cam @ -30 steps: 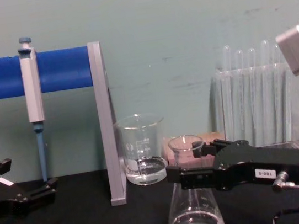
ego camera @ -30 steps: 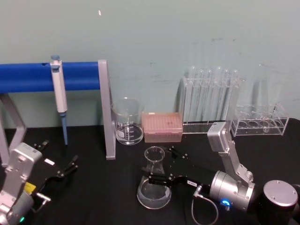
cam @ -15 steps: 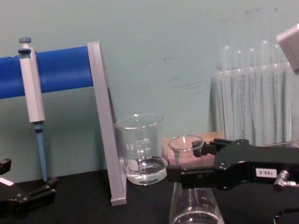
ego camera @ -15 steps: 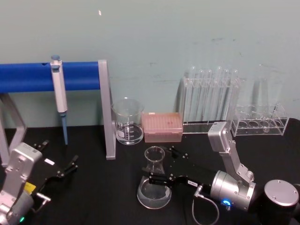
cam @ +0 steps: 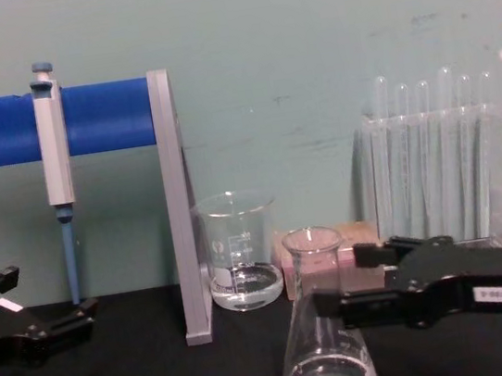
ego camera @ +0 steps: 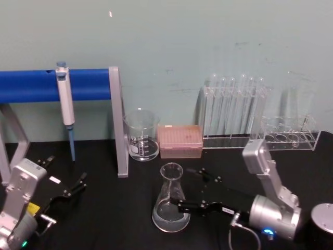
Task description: Grasp the erlenmeyer flask with one hand, shake it three times, then place it back.
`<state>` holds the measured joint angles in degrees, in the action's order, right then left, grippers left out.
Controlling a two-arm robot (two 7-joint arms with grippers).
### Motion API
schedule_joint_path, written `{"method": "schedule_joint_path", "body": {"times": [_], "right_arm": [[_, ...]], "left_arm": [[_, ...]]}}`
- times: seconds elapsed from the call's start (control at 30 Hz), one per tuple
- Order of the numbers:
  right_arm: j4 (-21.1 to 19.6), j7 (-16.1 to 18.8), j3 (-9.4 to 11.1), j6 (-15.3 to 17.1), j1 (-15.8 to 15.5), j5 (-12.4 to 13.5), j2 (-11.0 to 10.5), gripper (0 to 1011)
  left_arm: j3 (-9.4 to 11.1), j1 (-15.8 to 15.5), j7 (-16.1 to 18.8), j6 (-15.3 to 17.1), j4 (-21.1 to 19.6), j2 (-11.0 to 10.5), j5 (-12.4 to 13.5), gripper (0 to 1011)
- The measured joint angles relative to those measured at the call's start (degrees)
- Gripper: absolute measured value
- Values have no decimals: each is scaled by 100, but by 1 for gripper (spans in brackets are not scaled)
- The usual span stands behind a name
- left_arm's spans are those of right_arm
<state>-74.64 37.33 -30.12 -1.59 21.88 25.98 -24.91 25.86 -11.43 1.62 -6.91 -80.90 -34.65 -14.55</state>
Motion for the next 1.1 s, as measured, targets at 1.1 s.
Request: {"method": "schedule_joint_path", "body": {"times": [1.1], "right_arm": [[-507,-2647,1081,-472,-857,-800,484,1003]], "left_arm": [[0,0,0,0,0,0,0,1001]]}}
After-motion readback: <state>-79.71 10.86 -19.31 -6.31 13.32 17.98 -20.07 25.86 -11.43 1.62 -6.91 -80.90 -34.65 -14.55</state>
